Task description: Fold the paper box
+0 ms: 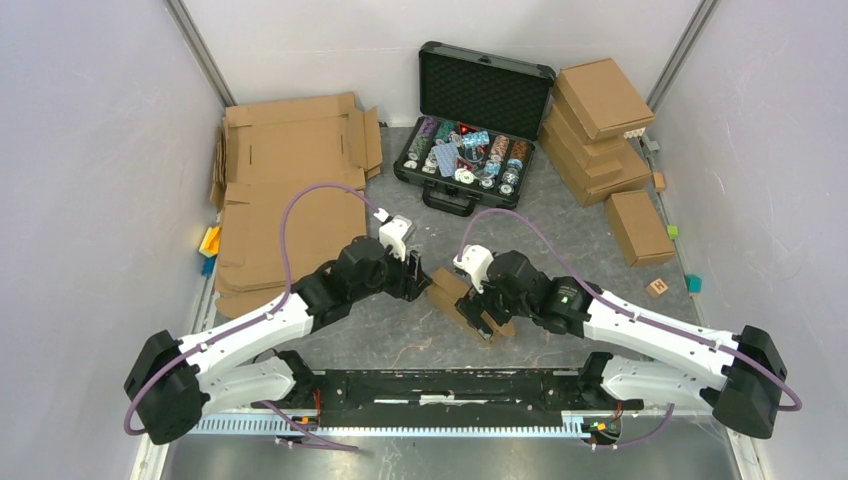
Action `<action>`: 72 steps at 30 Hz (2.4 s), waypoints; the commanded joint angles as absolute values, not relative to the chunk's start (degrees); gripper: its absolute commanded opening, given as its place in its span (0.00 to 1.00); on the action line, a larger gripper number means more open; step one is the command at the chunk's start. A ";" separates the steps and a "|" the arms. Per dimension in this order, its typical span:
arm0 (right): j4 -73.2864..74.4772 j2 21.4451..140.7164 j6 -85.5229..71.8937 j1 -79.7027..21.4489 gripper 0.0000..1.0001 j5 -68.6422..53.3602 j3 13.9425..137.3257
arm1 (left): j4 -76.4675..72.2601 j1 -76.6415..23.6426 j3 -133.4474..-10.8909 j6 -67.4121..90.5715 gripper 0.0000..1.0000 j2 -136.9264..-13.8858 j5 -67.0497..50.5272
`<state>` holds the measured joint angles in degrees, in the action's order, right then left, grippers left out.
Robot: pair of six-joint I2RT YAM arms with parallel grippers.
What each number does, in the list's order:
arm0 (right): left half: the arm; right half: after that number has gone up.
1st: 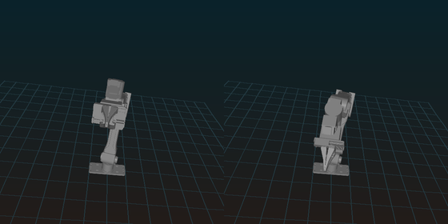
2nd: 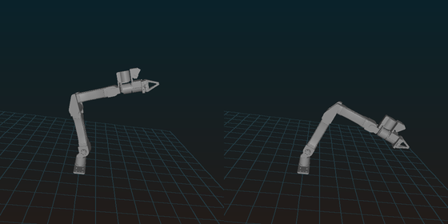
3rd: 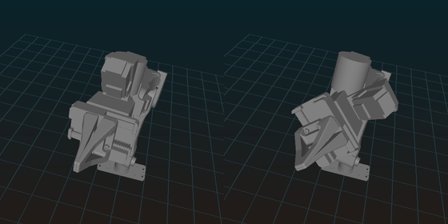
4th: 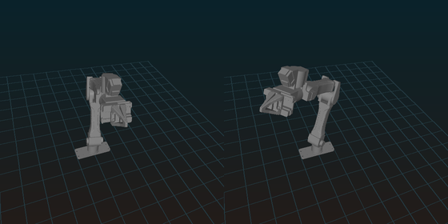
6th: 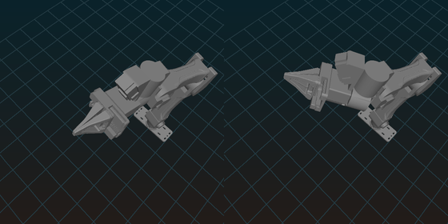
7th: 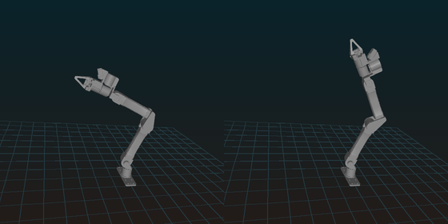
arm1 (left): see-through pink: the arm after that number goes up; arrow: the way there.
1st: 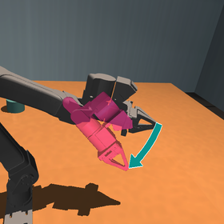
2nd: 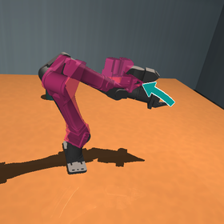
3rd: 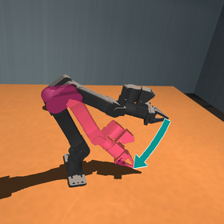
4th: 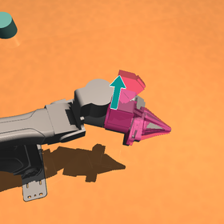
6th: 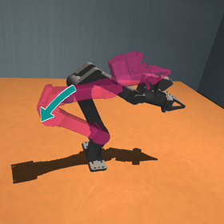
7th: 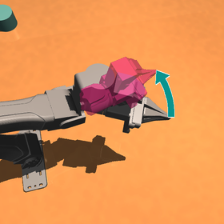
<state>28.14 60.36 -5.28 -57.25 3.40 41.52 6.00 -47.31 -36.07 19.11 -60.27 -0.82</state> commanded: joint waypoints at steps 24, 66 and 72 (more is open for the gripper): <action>25.54 71.00 4.87 -57.20 0.62 -2.88 46.73 | 3.47 -41.98 -33.60 26.29 0.70 -53.43 4.58; 32.09 47.09 -7.97 -56.69 0.82 2.73 37.07 | 3.46 -39.40 -23.60 30.00 0.76 -39.14 -2.53; 29.13 50.14 -7.27 -56.68 0.71 4.24 34.79 | 5.90 -39.43 -23.29 30.91 0.75 -38.84 -2.19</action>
<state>32.88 48.77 -6.02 -56.84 2.42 35.83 4.64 -39.62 -23.86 28.95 -39.00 -0.89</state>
